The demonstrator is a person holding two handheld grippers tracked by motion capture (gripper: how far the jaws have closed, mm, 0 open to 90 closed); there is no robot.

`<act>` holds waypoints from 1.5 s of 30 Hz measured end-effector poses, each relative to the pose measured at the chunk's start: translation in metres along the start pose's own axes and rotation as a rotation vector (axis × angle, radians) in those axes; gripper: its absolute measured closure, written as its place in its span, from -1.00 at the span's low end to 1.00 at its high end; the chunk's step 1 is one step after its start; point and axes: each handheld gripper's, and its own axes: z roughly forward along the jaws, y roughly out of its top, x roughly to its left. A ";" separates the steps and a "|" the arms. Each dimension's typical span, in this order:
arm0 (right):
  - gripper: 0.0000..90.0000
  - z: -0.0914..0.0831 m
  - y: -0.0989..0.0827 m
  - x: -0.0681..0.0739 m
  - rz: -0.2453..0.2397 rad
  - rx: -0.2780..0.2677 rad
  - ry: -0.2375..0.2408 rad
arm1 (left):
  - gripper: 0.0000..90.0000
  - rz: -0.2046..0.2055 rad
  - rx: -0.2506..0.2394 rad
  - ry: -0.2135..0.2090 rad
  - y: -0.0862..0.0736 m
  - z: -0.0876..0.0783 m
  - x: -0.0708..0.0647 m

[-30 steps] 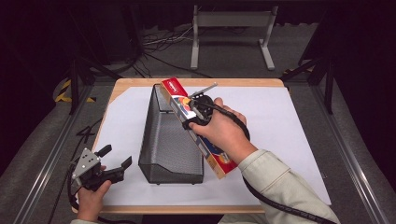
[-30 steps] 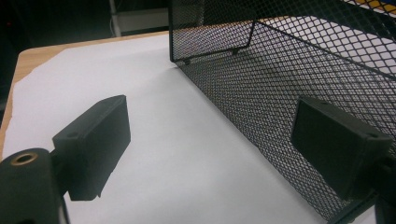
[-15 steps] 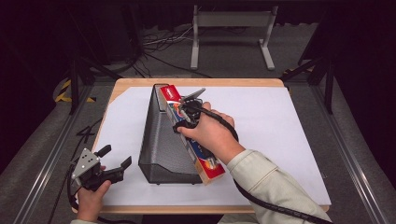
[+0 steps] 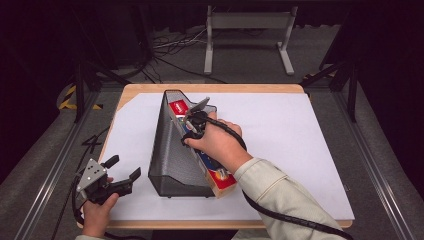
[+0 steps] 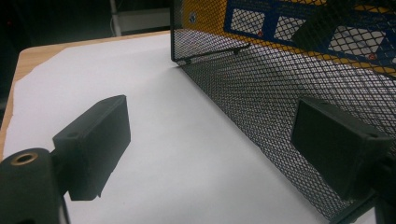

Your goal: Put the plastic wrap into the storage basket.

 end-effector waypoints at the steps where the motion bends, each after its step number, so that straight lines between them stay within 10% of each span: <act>1: -0.11 0.001 0.000 0.000 0.000 0.009 0.001 | -0.71 -0.002 0.000 0.002 -0.001 -0.001 0.000; 27: -0.14 0.013 0.007 -0.008 -0.014 0.097 0.039 | -0.71 -0.016 -0.002 0.013 -0.004 -0.008 0.001; 45: -0.15 0.024 0.011 0.004 -0.057 0.146 -0.065 | -0.71 -0.012 -0.003 0.004 -0.002 -0.005 0.001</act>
